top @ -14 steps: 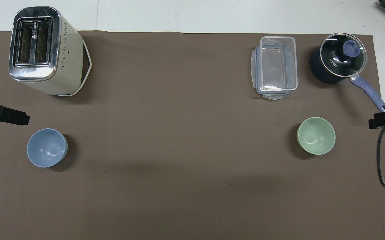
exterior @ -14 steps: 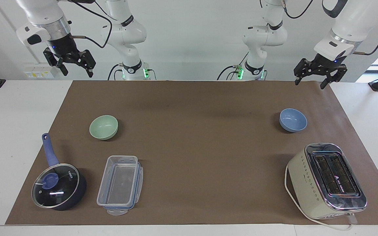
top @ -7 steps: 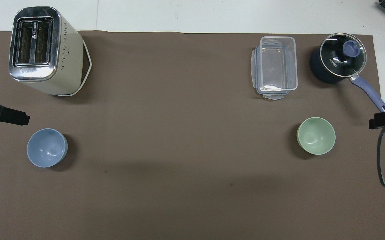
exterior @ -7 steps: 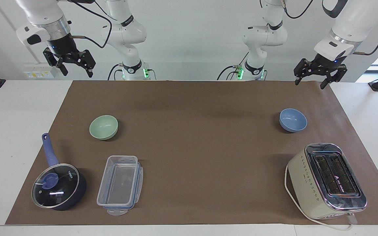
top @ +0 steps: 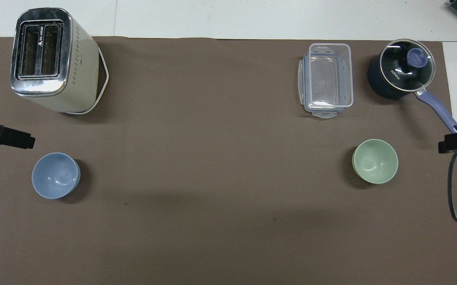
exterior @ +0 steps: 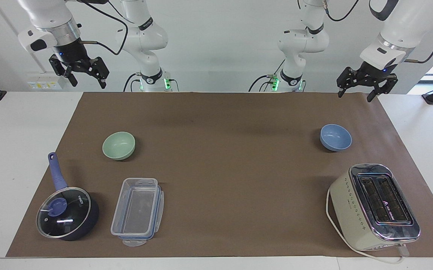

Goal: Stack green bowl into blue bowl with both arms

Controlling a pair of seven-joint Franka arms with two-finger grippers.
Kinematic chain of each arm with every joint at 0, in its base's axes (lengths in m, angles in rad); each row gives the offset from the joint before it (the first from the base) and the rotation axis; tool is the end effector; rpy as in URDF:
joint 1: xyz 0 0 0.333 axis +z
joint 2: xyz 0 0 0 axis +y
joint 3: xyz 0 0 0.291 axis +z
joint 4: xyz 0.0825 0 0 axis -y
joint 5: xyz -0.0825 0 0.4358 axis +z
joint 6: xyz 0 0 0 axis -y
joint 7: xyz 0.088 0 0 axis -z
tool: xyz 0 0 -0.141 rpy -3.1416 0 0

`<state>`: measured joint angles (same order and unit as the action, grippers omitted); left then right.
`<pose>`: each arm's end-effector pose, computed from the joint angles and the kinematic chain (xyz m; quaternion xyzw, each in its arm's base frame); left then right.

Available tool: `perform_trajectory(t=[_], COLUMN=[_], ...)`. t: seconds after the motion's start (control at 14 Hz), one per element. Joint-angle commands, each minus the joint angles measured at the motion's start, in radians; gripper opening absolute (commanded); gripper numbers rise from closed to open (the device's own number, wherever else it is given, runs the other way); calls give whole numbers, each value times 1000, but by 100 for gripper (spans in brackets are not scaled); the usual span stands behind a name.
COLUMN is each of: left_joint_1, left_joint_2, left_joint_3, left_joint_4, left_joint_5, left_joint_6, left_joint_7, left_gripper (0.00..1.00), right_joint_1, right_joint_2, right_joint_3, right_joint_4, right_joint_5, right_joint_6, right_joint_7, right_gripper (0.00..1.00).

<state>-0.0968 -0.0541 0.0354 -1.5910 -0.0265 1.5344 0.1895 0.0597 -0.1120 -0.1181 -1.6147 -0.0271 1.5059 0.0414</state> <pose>0.5857 -0.0394 0.5841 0.9920 -0.1256 -0.0004 0.0143 0.5659 -0.0402 0.6022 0.9987 -0.0504 0.0012 0.0069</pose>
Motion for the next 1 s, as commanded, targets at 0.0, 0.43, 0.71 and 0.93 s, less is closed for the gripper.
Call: perform_trajectory(t=[0.0,0.43,0.71,0.93], left_joint_1=[3,5,19,20], left_joint_2=[-13,-15,-18,-18], left_joint_3=[0,3,3,3], left_joint_4=[-17,-18,-27,-27], left_joint_5=[-7,-10,-39,-39], left_joint_6=[12,10,10,10], left_joint_7=[-7,-4,-2,-1], left_gripper=[100,100,100,100], right_joint_1=[-8,-8,-8,-8], right_joint_2=[-15,-17,-20,-20], right_joint_3=[3,0,-3,-3], right_joint_4=[-10,-16,-16,-16], right_joint_5=[-10,-10,-8,-8], right_joint_6=[-13,-10,-13,-13], right_joint_7=[-20,-21,-23,-21], right_gripper=[100,100,100,100])
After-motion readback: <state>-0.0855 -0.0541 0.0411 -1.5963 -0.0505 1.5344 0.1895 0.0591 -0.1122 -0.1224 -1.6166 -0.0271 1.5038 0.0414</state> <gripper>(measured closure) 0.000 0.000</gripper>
